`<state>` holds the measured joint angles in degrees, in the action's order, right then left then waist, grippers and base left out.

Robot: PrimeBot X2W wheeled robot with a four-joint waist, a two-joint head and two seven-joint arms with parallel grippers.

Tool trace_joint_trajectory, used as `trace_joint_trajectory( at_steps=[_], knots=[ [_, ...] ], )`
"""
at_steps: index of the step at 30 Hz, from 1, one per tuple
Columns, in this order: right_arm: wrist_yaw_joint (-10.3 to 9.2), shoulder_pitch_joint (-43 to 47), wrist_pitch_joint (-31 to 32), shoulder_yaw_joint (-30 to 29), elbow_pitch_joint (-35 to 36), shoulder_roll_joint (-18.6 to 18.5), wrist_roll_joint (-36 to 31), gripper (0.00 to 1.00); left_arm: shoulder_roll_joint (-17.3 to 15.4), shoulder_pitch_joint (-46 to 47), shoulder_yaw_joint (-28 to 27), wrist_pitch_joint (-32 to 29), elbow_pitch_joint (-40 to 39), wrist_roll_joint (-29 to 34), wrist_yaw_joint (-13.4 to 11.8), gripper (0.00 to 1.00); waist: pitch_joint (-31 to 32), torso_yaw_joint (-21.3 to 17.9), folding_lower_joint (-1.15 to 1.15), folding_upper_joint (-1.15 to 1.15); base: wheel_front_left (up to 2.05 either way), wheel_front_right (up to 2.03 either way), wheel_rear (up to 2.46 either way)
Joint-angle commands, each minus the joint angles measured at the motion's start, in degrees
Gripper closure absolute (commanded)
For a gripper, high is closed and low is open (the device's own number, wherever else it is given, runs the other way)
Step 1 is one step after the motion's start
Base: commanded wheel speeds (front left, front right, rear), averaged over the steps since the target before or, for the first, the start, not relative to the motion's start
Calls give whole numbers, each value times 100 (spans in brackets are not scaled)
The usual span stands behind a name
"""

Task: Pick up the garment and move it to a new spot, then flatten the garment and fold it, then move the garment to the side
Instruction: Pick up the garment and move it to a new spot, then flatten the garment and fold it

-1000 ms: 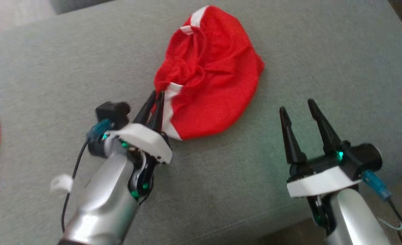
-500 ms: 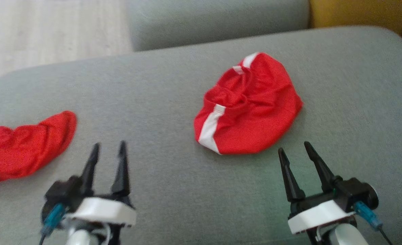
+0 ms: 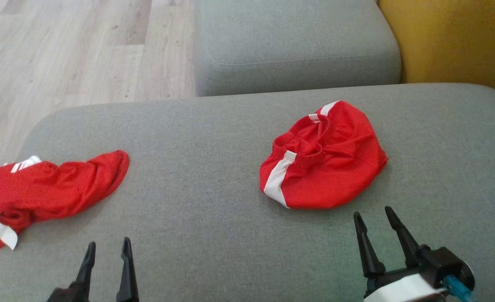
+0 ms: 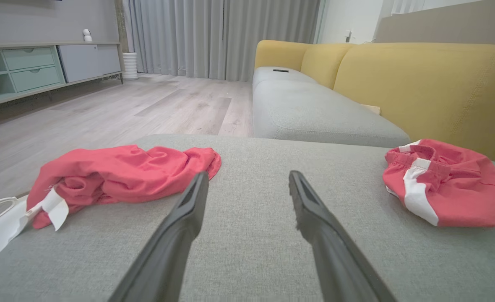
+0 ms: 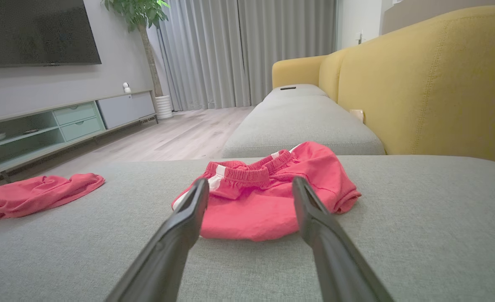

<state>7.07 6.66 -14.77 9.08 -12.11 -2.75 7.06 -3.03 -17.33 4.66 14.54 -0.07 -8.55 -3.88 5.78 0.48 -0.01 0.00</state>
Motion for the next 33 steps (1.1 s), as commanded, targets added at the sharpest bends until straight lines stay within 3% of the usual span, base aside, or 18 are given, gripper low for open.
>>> trace_joint_trajectory(
  at_steps=[1, 33],
  knots=[
    [42, -164, -23, 114, 176, -13, 18, 0, 14, 223, -201, 45, -233, 77, -11, 0, 24, 13, 1, 0, 0, 0, 0],
    [42, -42, -23, 76, 129, -13, -35, 0, 15, 187, 40, 46, -5, 273, 17, 0, 208, -142, 1, 0, 0, 0, 0]
  ],
)
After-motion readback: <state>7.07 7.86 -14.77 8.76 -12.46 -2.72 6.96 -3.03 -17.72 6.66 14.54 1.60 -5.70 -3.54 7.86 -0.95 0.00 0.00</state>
